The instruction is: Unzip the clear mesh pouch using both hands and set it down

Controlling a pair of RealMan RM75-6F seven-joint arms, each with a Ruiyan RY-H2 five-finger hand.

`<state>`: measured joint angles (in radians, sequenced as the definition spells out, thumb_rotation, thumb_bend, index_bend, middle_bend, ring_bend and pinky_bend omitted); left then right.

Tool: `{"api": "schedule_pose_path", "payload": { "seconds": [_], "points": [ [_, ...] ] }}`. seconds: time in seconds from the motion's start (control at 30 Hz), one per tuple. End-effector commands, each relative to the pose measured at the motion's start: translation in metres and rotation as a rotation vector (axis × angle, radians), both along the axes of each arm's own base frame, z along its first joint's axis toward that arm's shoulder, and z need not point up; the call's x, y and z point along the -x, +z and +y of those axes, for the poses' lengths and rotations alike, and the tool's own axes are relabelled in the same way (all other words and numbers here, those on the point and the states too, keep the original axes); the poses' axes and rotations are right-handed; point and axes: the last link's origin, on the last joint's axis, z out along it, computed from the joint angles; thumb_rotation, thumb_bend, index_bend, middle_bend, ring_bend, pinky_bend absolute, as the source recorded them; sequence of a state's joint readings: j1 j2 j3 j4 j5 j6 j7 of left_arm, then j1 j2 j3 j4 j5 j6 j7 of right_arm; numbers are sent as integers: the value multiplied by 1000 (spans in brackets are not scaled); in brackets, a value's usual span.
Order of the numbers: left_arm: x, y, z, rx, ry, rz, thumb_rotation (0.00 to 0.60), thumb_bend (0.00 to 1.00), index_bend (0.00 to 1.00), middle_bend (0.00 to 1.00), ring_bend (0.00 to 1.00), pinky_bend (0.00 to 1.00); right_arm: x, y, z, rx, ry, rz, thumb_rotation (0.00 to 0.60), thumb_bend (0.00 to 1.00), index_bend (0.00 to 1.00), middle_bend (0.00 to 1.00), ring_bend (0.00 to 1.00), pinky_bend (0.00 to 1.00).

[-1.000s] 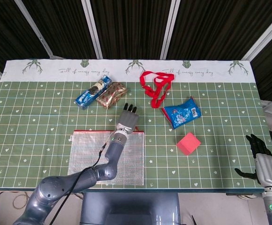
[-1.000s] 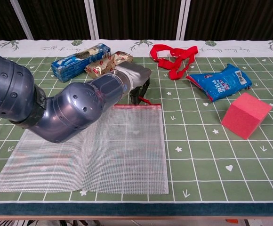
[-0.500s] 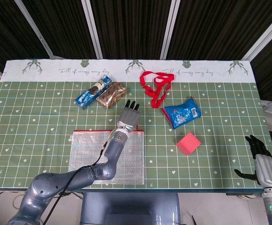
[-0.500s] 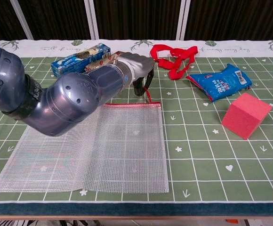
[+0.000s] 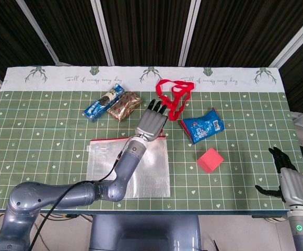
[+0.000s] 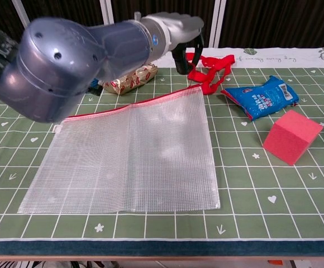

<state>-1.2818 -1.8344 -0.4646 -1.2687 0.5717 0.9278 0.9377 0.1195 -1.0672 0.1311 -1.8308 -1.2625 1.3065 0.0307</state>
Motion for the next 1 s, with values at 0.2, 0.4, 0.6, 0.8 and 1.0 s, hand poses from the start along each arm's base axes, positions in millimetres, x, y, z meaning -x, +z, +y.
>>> {"api": "schedule_pose_path", "payload": {
  "seconds": [0.2,0.4,0.6,0.8,1.0],
  "points": [
    [-26,32,-7,-9,-33,-67,600,470,587,129,0,0,-55,-4,-46,-30,-12,-221,600,220,126,0,0,203],
    [-42,41,-15,7,-55,-89,600,471,588,129,0,0,-99,-15,-76,-89,-15,-357,600,250,185,0,0,203],
    [-50,47,-19,9,-69,-93,600,471,589,130,0,0,-135,-40,-93,-172,-42,-458,600,267,226,0,0,203],
    [-54,51,-21,10,-69,-100,600,471,588,129,0,0,-165,-67,-106,-227,-88,-556,600,308,287,0,0,203],
    [-58,51,-23,16,-72,-99,600,471,589,129,0,0,-187,-83,-121,-222,-127,-612,600,359,335,0,0,203]
  ]
}}
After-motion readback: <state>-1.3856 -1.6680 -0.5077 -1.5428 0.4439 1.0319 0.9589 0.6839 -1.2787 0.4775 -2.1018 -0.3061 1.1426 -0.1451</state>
